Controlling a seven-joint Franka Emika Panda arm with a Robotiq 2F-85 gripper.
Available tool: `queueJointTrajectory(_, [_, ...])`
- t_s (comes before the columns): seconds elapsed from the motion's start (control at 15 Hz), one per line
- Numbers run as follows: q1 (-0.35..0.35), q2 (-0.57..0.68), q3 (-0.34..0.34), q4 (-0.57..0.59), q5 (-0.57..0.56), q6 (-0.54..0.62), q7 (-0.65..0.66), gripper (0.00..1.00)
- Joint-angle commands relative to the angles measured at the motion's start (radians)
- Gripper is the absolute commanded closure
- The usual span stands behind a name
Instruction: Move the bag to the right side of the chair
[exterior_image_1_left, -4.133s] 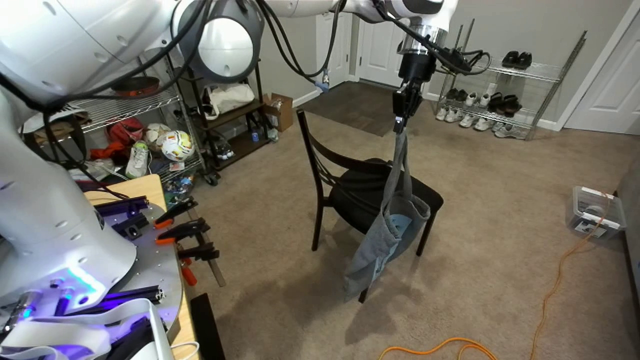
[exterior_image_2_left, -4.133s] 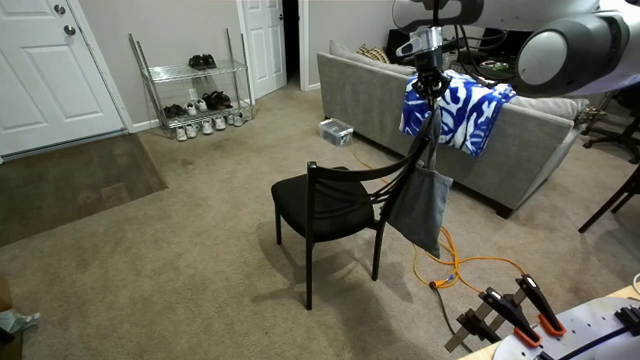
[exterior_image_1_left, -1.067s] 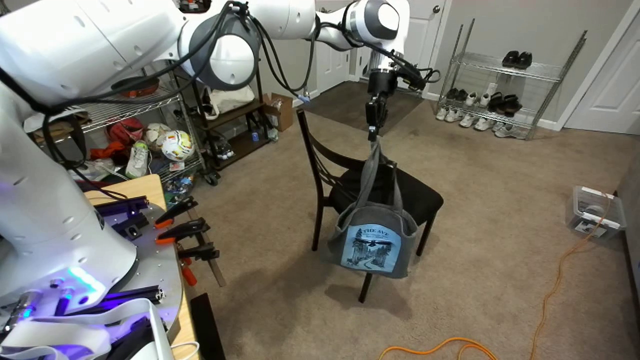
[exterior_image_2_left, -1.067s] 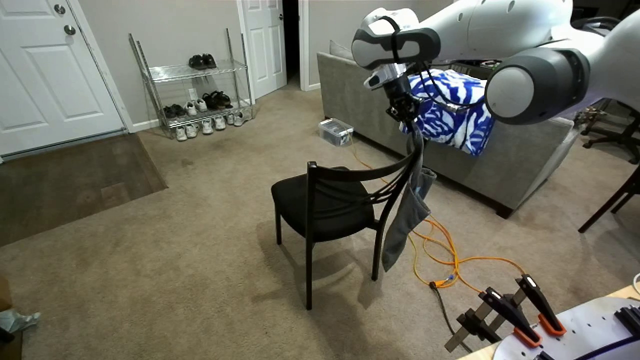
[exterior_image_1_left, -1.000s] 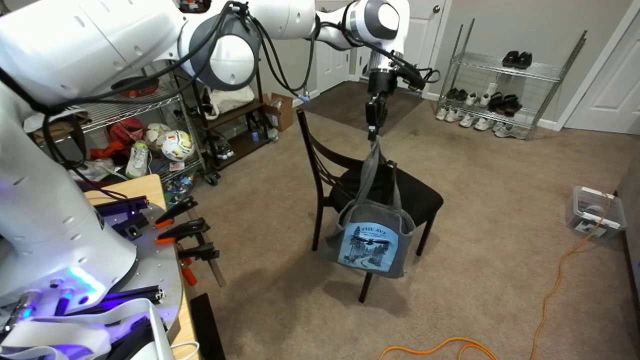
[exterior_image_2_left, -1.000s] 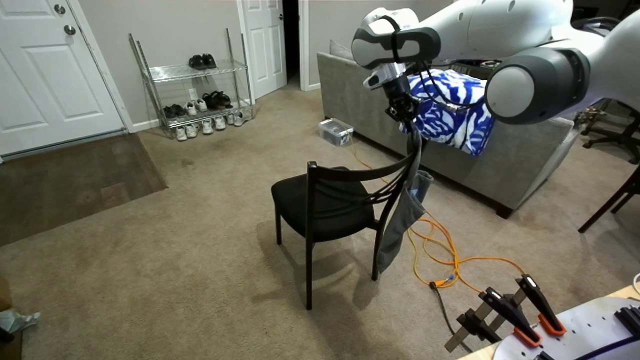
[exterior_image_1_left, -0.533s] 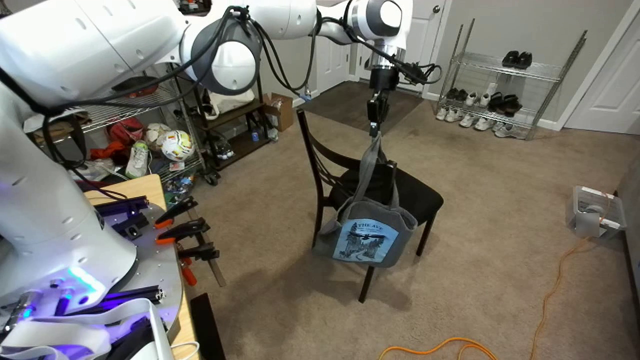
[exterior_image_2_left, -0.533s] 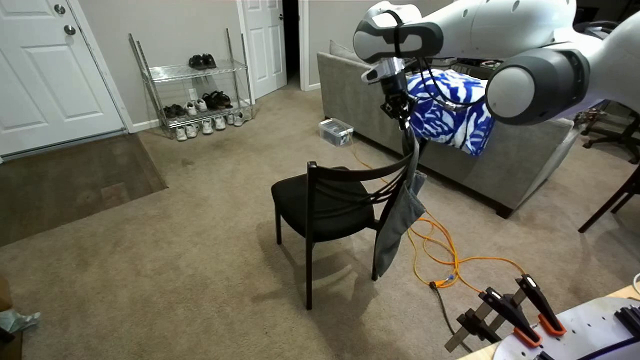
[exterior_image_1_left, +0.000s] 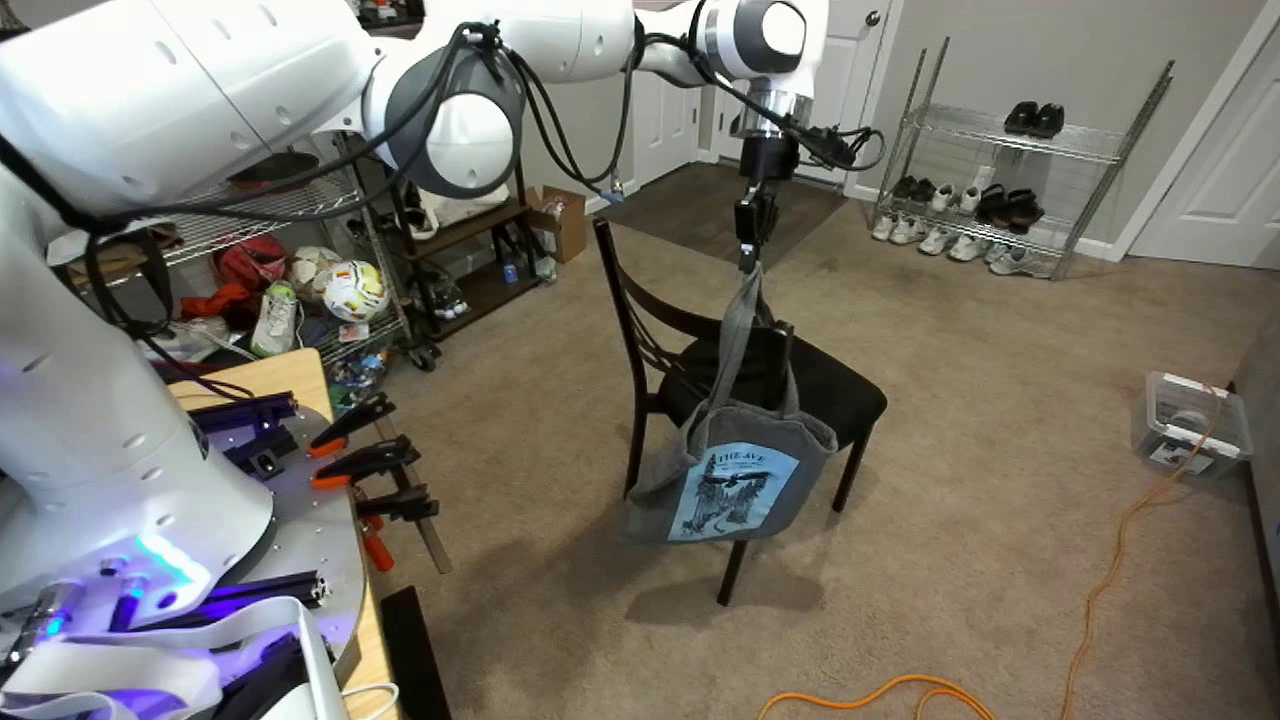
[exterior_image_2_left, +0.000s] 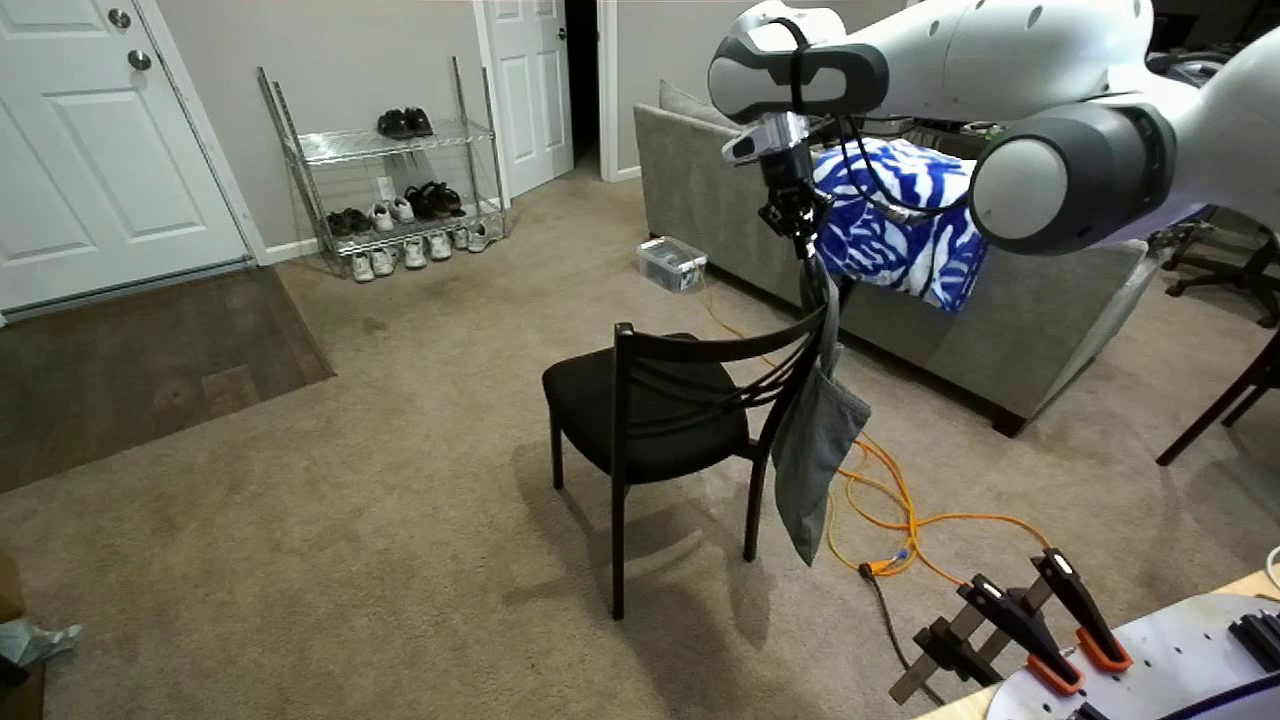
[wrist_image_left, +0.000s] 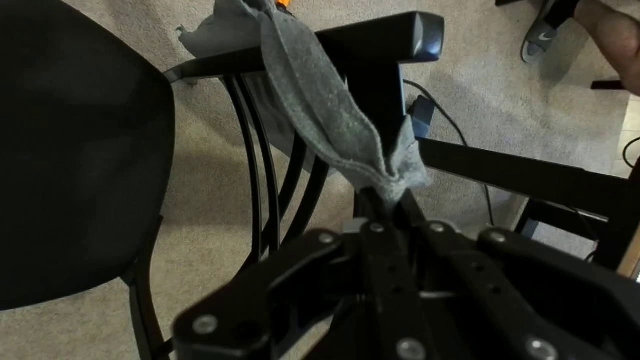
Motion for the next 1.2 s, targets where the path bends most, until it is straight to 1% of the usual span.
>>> queueJointTrajectory(0.0, [0.0,0.0,0.001,0.0,0.0,0.0,0.0,0.91])
queueJointTrajectory(0.73, [-0.001,0.0,0.002,0.0,0.0,0.0,0.0,0.91])
queueJointTrajectory(0.8, [-0.001,0.0,0.001,-0.001,-0.001,-0.001,0.001,0.66])
queueJointTrajectory(0.87, [-0.001,0.001,0.001,-0.001,-0.001,-0.002,0.001,0.64])
queueJointTrajectory(0.93, [-0.001,0.002,0.001,-0.001,0.0,-0.001,0.003,0.59])
queueJointTrajectory(1.0, [-0.001,0.003,0.001,-0.001,0.0,-0.002,0.004,0.52])
queueJointTrajectory(1.13, [0.0,0.005,0.001,0.0,0.001,-0.002,0.005,0.41])
